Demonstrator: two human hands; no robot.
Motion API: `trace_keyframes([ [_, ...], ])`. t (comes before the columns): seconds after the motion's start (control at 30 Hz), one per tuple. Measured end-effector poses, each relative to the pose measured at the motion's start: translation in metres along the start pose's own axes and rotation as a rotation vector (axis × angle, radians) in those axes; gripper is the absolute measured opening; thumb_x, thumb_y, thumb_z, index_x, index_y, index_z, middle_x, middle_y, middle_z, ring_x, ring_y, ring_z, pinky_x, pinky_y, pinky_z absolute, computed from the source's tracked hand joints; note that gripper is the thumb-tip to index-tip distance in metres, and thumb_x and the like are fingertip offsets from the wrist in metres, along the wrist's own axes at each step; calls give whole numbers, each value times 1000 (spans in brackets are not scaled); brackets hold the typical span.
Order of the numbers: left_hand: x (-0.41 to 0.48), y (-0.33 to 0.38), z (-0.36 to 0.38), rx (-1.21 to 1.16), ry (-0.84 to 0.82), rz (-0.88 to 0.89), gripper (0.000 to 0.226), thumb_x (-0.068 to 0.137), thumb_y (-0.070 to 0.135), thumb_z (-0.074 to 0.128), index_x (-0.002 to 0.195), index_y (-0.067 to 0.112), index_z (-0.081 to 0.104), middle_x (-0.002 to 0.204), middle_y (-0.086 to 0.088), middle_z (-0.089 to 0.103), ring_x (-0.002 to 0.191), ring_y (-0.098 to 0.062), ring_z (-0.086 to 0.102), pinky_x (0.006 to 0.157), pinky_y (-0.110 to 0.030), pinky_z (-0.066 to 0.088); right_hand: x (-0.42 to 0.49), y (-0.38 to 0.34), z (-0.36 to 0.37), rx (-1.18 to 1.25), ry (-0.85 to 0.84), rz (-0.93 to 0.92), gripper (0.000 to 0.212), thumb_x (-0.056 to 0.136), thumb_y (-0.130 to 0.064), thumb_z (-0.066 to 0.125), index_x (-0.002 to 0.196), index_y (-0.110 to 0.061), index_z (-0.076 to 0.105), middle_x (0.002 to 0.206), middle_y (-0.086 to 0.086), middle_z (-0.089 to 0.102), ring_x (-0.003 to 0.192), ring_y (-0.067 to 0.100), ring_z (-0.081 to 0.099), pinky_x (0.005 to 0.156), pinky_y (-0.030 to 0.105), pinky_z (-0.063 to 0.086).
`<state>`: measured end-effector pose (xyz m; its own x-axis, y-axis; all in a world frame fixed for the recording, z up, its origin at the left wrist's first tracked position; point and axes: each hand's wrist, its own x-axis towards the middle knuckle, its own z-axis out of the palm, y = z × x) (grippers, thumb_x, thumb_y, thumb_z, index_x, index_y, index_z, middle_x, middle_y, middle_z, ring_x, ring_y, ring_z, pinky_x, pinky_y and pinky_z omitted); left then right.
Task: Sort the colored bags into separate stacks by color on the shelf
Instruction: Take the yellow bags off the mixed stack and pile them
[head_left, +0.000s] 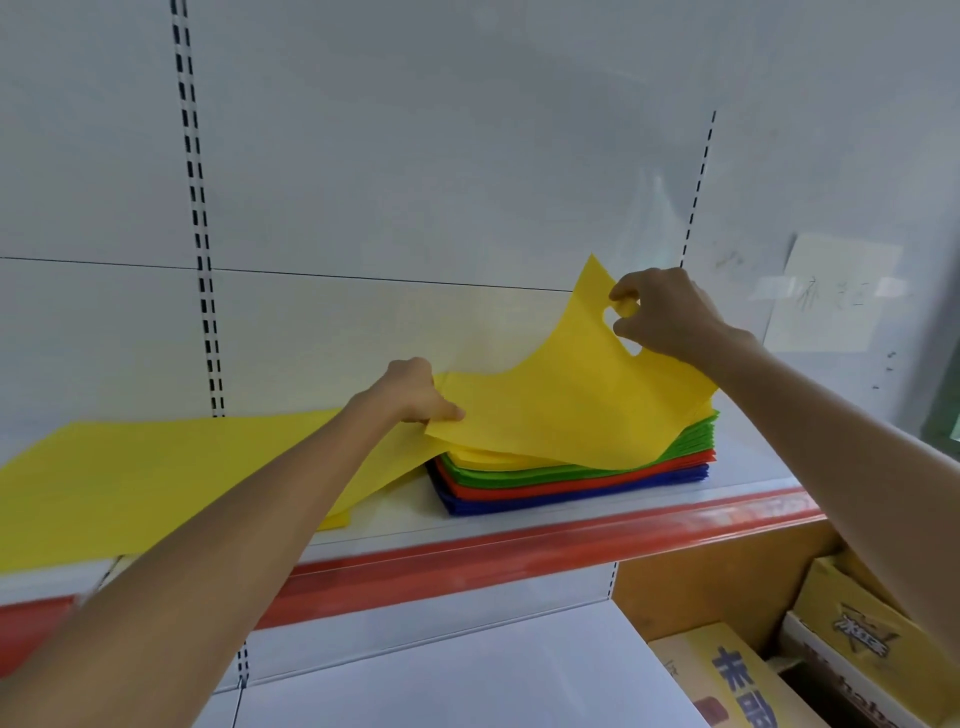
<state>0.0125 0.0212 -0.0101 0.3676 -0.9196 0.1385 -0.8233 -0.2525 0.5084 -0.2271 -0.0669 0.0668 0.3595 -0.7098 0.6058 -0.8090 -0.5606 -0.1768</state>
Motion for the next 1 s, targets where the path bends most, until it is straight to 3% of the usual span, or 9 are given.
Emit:
trace_keyframes([
  [0.07,-1,2,0,-43,-4,-4,63,78,28,74,130,3,47,117,-15,49,102,-25,50,74,-25,41,-2,1,-2,1,4,7,41,79,-10,65,120,-15,61,121,9,60,102,31,58,80,36,49],
  [0.17,3,3,-5,-246,-26,17,54,81,11,70,131,11,51,118,-15,52,80,-18,52,55,-19,43,-2,3,-6,13,16,16,41,79,-10,66,120,-15,62,121,9,60,103,31,58,79,35,48],
  [0.23,3,-2,-13,-260,30,60,39,83,8,65,121,14,61,126,-12,54,94,-20,55,71,-24,47,-1,-2,-9,23,24,16,42,79,-10,66,120,-15,62,121,9,60,102,31,58,78,35,48],
  [0.3,-1,-11,-26,-255,112,89,30,85,8,62,114,12,66,130,-10,54,117,-24,50,91,-29,41,2,-10,-9,28,35,8,42,79,-11,65,121,-16,61,121,9,60,103,31,57,77,34,46],
  [0.33,-4,-18,-35,-267,147,90,29,85,9,62,113,11,66,130,-10,56,120,-24,49,94,-28,39,4,-16,-8,29,42,3,41,80,-12,65,121,-16,62,120,9,60,104,31,57,76,32,44],
  [0.57,-39,-96,-110,-298,353,-1,27,89,22,59,113,10,66,127,-7,57,114,-23,52,84,-27,38,17,-87,19,106,33,-41,39,81,-19,65,120,-19,61,122,7,59,110,30,53,78,31,37],
  [0.9,-98,-224,-179,-232,476,-224,30,85,32,63,108,14,70,119,-5,62,103,-21,54,83,-28,38,5,-216,79,113,-144,-110,46,87,-28,59,130,-14,48,125,12,53,109,32,54,76,32,37],
  [1.0,-111,-252,-179,-201,474,-250,27,84,30,64,105,14,71,120,-5,63,112,-22,54,87,-27,39,-7,-235,98,91,-216,-112,45,88,-29,58,128,-13,49,123,13,53,108,32,54,74,31,37],
])
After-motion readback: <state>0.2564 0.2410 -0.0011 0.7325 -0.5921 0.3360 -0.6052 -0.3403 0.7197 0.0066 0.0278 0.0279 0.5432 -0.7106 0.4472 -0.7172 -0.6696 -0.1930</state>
